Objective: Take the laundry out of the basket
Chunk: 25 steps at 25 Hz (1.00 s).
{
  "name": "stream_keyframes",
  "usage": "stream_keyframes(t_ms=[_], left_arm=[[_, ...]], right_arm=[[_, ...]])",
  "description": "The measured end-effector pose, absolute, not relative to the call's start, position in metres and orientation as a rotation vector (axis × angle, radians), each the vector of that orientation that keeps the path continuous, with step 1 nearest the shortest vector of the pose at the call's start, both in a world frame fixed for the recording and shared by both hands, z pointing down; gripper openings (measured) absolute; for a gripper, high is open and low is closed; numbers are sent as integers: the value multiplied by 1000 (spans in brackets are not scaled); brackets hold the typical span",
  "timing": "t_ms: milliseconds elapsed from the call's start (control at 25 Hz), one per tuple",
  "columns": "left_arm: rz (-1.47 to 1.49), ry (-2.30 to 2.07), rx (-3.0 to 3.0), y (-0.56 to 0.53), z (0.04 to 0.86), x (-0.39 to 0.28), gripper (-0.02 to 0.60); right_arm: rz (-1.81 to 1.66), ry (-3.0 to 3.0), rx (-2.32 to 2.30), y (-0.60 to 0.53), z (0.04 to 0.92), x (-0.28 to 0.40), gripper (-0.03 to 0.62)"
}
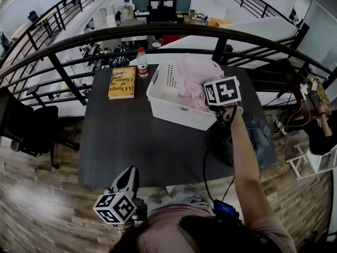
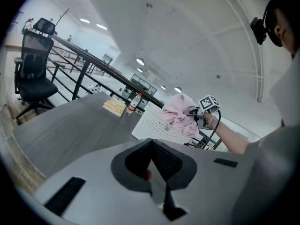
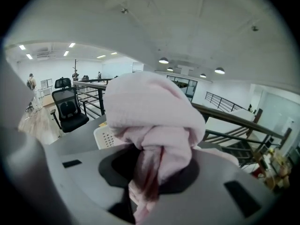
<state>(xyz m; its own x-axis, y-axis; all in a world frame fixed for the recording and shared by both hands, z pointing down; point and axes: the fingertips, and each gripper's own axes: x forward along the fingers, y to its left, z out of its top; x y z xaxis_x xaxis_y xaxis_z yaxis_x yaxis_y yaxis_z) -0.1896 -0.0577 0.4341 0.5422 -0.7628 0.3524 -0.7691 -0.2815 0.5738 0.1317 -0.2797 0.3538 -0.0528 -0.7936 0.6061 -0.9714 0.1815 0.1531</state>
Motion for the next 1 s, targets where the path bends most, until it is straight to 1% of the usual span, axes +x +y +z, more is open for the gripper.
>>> stream_keyframes(t_ms=[280, 560, 800, 1000], left_arm=[[15, -1209, 2044, -27, 448, -212, -3], [-7, -1210, 2066, -17, 445, -231, -2], [-4, -1198, 2082, -17, 445, -232, -2], [2, -1189, 2102, -19, 442, -219, -2]], right_arm=[[332, -1878, 1755, -245, 322, 128, 115], [265, -1889, 1852, -219, 292, 124, 114], [196, -1906, 1911, -208, 264, 124, 112], [142, -1957, 1910, -193, 239, 123, 112]])
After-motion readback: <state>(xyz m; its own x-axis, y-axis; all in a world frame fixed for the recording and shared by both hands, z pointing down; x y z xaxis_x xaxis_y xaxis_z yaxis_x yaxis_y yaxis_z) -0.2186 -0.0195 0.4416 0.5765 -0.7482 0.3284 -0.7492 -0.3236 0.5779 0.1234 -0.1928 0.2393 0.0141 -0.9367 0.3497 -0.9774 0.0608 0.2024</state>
